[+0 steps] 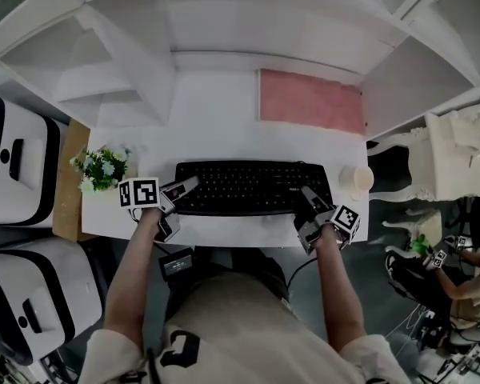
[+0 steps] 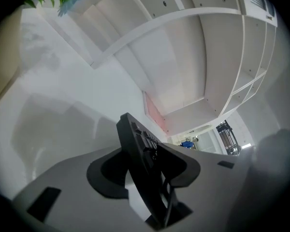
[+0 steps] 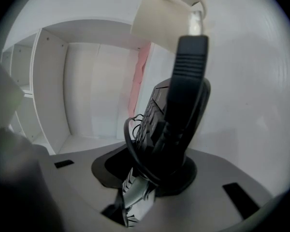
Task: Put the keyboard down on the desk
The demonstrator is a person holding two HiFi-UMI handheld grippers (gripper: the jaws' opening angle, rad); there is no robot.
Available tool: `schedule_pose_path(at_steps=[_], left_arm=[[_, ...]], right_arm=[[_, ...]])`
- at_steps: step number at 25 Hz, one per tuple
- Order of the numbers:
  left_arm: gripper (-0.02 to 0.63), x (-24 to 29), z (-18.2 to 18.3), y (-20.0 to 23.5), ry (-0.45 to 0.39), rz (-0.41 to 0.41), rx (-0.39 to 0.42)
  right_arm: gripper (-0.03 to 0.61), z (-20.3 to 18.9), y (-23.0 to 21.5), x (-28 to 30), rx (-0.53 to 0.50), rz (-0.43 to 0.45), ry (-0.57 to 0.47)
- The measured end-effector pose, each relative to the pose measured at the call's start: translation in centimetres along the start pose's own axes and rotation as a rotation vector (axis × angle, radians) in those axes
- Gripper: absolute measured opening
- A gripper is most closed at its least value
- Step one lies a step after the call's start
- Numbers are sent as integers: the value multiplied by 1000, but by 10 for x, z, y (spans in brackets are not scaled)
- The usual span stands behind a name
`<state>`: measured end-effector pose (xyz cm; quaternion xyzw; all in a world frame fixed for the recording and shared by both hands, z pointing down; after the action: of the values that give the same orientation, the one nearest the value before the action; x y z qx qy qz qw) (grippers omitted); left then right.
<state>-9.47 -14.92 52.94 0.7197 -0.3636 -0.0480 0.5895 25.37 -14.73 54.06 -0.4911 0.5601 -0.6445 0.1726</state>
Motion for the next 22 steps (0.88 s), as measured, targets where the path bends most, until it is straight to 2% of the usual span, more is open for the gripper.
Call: schedule_pose_path(at_steps=[6, 10, 13, 16, 22], left_arm=[[186, 2, -8, 13, 8, 21, -34], [181, 2, -14, 20, 14, 39, -54], [176, 4, -9, 22, -15, 45, -68], [175, 6, -7, 25, -31, 59, -87], [175, 7, -14, 25, -6, 68, -54]], right_arm=[[134, -3, -9, 2, 98, 18, 61], [183, -8, -20, -3, 126, -6, 128], [212, -7, -21, -9, 94, -51, 164], [284, -1, -21, -21, 34, -116, 175], [298, 8, -31, -51, -12, -190, 86]])
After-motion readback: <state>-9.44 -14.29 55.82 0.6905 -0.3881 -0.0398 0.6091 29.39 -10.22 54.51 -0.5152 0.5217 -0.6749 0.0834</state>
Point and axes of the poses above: the fingertips, and each gripper's own axes: x forward along the fingers, y to its left, z out of its top, the point moved 2 cm from there along -x, backward along the fingers, and after that the axes turned 6 degrees about -y, right-handed, at the moved point
